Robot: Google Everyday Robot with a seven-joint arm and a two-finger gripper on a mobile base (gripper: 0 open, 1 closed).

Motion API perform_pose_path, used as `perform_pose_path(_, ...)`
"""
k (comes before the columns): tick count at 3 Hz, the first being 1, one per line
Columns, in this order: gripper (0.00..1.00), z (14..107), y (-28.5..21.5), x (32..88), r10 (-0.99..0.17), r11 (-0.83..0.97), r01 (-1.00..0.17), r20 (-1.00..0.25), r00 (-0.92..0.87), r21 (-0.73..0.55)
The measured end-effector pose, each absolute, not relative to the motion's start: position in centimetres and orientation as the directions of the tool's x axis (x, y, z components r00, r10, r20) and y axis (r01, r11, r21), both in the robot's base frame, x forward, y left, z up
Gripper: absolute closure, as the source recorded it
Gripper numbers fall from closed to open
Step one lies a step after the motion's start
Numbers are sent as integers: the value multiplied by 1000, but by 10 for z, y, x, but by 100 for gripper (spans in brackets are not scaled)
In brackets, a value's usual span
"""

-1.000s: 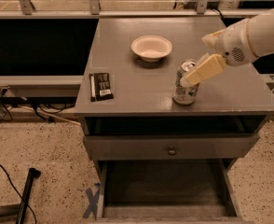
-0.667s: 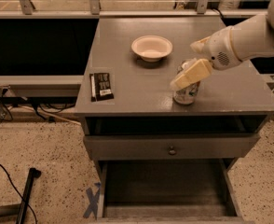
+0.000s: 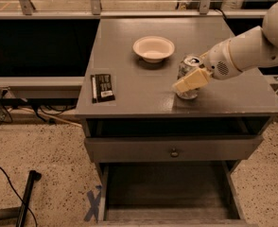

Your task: Place 7up can into middle drawer

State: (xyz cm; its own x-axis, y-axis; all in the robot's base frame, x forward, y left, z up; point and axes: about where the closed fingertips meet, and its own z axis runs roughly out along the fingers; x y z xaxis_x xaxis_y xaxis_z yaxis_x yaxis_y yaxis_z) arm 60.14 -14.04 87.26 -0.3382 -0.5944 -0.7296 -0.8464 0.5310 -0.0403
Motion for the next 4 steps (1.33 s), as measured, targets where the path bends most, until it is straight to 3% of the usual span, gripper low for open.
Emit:
perform_pose_path(1, 61, 872, -138, 601, -595, 529, -848, -729, -338, -38)
perform_pose_path(2, 92, 872, -134, 596, -591, 525, -851, -729, -345, -23)
perform_pose_path(3, 100, 877, -124, 570, -562, 522, -852, -732, -385, 47)
perform_pose_path(4, 100, 896, -118, 513, -560, 458, -886, -749, -354, 75)
